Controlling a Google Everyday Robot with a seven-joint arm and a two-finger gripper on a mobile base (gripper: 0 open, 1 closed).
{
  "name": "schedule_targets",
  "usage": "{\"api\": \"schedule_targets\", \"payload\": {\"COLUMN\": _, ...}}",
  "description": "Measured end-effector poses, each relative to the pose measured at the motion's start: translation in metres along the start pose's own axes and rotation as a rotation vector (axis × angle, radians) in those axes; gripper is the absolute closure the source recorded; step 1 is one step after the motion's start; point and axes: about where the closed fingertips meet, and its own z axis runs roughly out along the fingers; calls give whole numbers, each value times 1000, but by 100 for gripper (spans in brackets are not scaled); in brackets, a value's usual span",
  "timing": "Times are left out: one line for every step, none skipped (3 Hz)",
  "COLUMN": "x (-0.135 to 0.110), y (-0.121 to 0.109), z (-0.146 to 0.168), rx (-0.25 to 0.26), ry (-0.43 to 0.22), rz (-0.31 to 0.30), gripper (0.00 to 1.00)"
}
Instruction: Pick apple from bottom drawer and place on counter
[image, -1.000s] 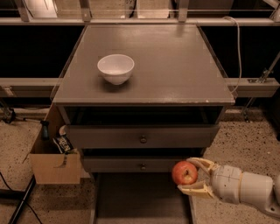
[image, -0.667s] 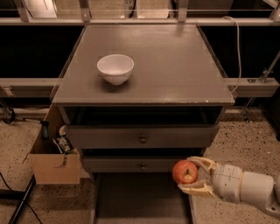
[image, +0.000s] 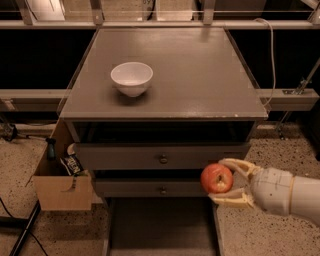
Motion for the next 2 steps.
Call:
{"api": "schedule_targets", "payload": {"x": -55, "y": -18, "z": -23, "rx": 4, "ry": -29, "rz": -82, "gripper": 100}}
{"api": "schedule_targets", "payload": {"x": -127, "y": -40, "z": -38, "rx": -22, "ry": -66, "rz": -158, "gripper": 100}}
